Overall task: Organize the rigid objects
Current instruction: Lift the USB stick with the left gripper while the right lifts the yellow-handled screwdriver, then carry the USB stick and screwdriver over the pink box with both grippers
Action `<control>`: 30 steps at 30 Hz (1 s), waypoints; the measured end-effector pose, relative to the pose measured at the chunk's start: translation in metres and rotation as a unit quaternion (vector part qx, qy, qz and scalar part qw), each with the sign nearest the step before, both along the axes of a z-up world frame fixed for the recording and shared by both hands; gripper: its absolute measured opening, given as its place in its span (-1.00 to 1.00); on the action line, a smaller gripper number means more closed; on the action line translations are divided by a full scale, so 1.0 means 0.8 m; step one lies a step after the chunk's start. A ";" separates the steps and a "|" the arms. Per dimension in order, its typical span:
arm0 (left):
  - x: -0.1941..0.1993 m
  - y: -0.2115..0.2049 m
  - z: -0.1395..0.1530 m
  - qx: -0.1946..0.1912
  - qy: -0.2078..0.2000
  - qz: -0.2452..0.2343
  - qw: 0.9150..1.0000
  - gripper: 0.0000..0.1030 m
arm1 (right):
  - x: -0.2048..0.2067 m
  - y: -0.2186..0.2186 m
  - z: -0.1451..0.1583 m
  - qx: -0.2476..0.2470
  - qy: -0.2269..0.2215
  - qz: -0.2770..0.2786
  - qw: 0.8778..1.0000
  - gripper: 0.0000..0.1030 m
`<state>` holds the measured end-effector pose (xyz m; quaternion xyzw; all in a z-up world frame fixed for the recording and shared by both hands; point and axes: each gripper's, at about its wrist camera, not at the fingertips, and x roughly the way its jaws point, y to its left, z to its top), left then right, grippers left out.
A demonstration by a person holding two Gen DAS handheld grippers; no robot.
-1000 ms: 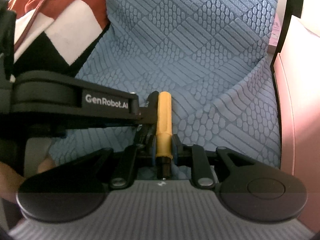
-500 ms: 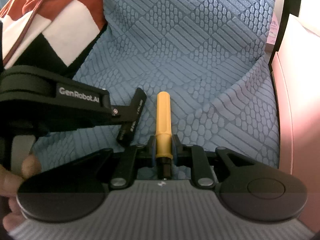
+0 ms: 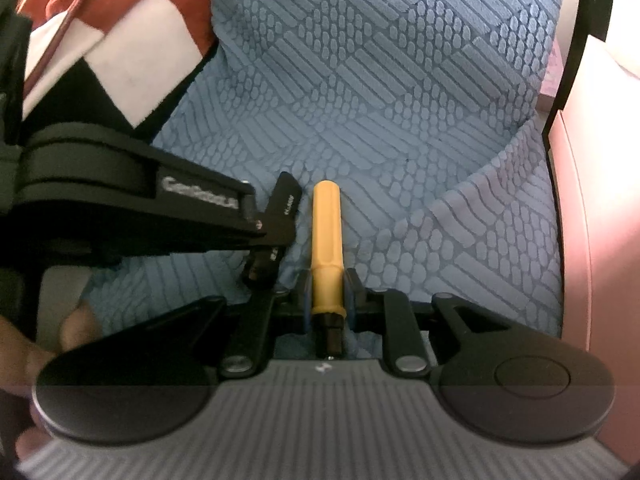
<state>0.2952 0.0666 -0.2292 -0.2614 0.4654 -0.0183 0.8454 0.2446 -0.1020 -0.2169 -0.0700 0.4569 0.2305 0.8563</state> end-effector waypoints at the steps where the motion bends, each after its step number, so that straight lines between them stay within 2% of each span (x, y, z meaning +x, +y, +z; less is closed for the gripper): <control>1: 0.000 -0.002 0.001 0.007 -0.002 -0.003 1.000 -0.78 | 0.000 0.001 0.000 -0.002 -0.002 0.002 1.000 -0.61; 7: -0.008 -0.014 0.024 0.023 -0.022 -0.019 0.999 -0.78 | -0.004 -0.003 0.007 -0.001 -0.012 -0.005 1.000 -0.62; 10: -0.020 -0.015 0.034 0.004 -0.026 -0.018 0.999 -0.78 | -0.010 -0.008 0.018 0.011 -0.010 -0.008 1.000 -0.62; 12: -0.029 -0.016 0.039 0.008 -0.030 -0.018 0.999 -0.78 | -0.015 -0.013 0.026 0.025 -0.003 -0.013 1.000 -0.62; 17: -0.055 -0.009 0.051 -0.015 -0.040 -0.013 0.999 -0.78 | -0.031 -0.026 0.048 0.030 0.000 -0.023 0.999 -0.62; 22: -0.080 0.000 0.053 -0.043 -0.024 -0.013 0.999 -0.78 | -0.046 -0.037 0.062 0.028 0.007 -0.040 0.999 -0.62; 30: -0.102 -0.011 0.098 -0.036 -0.025 -0.039 0.998 -0.78 | -0.068 -0.056 0.109 0.042 0.005 -0.077 0.996 -0.62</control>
